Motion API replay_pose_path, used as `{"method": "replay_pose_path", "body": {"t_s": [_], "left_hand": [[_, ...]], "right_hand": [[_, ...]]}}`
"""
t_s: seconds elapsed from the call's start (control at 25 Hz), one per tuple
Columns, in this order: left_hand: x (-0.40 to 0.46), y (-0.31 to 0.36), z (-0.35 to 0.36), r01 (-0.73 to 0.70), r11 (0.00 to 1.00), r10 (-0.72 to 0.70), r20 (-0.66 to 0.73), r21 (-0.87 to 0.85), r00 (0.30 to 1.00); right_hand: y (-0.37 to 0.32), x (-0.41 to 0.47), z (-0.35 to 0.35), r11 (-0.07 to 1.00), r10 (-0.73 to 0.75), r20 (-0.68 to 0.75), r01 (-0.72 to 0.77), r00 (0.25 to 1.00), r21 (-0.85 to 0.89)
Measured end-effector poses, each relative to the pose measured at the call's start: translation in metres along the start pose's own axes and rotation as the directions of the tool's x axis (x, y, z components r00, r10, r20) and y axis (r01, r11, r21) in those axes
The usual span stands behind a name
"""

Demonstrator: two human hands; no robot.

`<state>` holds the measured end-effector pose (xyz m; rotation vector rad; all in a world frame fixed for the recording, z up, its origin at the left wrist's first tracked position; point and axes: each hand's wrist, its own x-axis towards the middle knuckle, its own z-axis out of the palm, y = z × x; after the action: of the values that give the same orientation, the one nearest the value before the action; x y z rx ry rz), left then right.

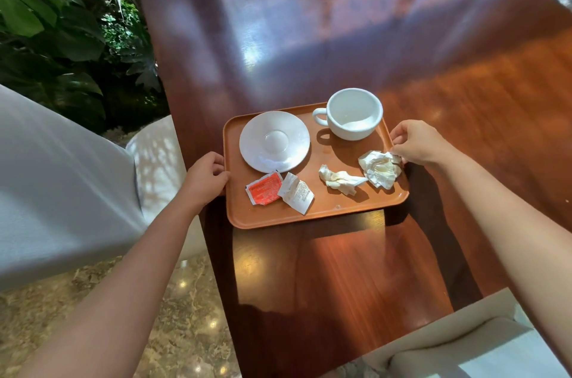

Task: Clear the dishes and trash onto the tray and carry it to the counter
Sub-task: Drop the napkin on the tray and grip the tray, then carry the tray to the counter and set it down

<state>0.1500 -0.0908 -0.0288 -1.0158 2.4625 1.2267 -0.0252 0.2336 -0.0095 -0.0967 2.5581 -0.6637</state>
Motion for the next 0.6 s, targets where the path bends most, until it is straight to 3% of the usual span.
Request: {"method": "replay_pose_path", "body": {"t_s": [0.4, 0.6], "left_hand": [[-0.023, -0.018, -0.037, -0.035, 0.948, 0.009, -0.085, -0.317, 0.996], [-0.058, -0.017, -0.075, -0.048, 0.921, -0.012, -0.154, -0.386, 0.988]], "right_hand": [[-0.025, -0.026, 0.003, 0.969, -0.081, 0.019, 0.074, 0.997, 0.234], [-0.062, -0.050, -0.015, 0.957, -0.188, 0.039, 0.174, 0.981, 0.232]]}}
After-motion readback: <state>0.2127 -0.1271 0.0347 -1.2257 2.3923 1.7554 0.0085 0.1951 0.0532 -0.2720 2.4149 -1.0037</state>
